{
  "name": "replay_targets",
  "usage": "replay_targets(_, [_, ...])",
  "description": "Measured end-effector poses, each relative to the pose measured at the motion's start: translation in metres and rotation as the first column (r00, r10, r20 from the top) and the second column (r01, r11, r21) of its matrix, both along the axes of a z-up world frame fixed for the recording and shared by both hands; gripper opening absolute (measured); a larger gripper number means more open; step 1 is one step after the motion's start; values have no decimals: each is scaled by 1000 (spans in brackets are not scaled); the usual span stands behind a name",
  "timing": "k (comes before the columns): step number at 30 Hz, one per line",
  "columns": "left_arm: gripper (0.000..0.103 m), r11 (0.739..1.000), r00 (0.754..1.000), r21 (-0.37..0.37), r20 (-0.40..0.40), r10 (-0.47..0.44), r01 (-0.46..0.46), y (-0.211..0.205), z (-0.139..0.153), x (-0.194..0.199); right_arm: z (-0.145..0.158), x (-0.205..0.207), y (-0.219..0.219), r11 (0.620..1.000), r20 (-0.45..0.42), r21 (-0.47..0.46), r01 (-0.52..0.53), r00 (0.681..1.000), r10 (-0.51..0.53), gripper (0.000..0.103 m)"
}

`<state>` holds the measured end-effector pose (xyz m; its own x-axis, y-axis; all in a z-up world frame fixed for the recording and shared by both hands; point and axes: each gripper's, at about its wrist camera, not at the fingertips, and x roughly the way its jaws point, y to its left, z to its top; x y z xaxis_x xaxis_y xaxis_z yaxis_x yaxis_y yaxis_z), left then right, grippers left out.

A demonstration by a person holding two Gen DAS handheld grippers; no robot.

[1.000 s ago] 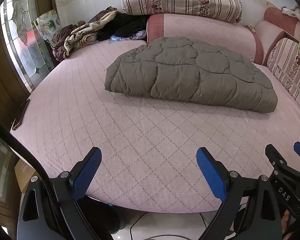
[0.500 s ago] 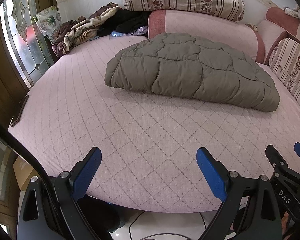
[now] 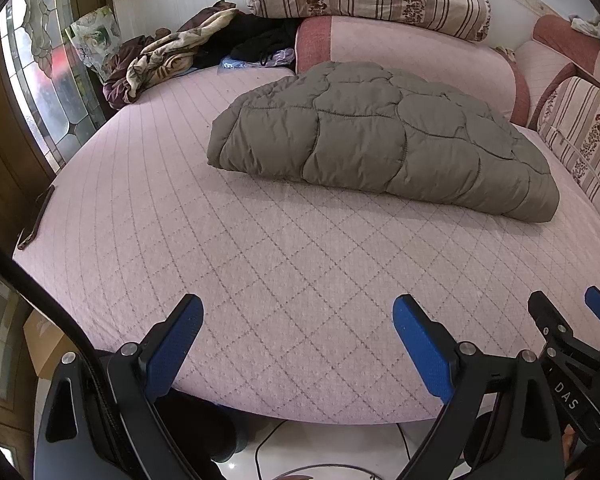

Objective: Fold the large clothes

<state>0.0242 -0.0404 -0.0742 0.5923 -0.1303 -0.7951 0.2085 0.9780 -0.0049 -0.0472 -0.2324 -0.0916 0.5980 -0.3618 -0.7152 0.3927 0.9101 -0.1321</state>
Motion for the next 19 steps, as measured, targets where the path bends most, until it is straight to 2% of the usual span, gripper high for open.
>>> replay_targets(19, [95,1000,1000,-9,-29,-11,10,3,-5,5,-6,3,0,1000,-18,25,9,1000,-9,93])
